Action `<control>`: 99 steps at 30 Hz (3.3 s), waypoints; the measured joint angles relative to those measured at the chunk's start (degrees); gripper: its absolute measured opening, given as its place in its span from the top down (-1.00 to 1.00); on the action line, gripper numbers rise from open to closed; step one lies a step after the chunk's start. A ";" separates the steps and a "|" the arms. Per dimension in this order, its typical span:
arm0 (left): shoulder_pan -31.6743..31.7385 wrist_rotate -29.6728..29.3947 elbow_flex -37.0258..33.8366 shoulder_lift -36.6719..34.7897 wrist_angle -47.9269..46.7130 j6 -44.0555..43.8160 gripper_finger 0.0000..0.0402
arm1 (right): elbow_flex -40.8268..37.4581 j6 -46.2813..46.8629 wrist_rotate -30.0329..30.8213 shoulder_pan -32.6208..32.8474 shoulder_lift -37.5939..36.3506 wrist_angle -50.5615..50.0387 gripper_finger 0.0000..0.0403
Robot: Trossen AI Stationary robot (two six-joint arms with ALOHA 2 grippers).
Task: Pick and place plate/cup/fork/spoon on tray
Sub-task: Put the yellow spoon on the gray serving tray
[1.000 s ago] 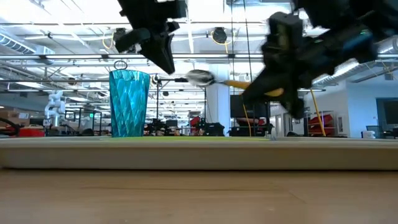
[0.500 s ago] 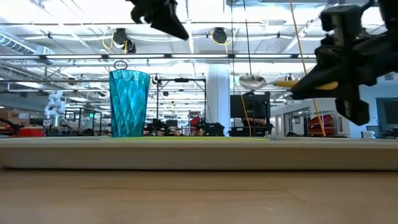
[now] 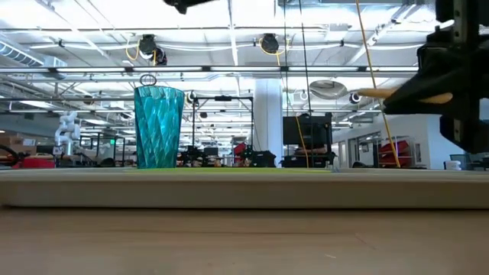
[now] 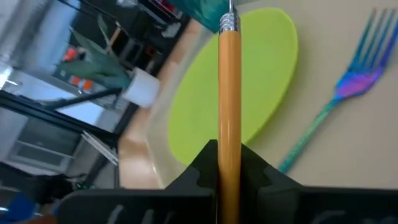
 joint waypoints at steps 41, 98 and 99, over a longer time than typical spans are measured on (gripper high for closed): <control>-0.28 -3.24 -36.71 -34.18 18.65 -3.65 0.79 | 7.71 39.59 5.66 8.29 -0.01 -25.10 0.98; -0.29 -3.24 -36.73 -38.05 13.84 -1.40 0.79 | 8.14 39.14 -5.76 2.23 7.18 -12.98 0.07; -0.29 -3.24 -36.73 -38.05 13.83 -1.40 0.79 | 8.14 39.11 -7.56 1.79 7.16 -12.78 0.07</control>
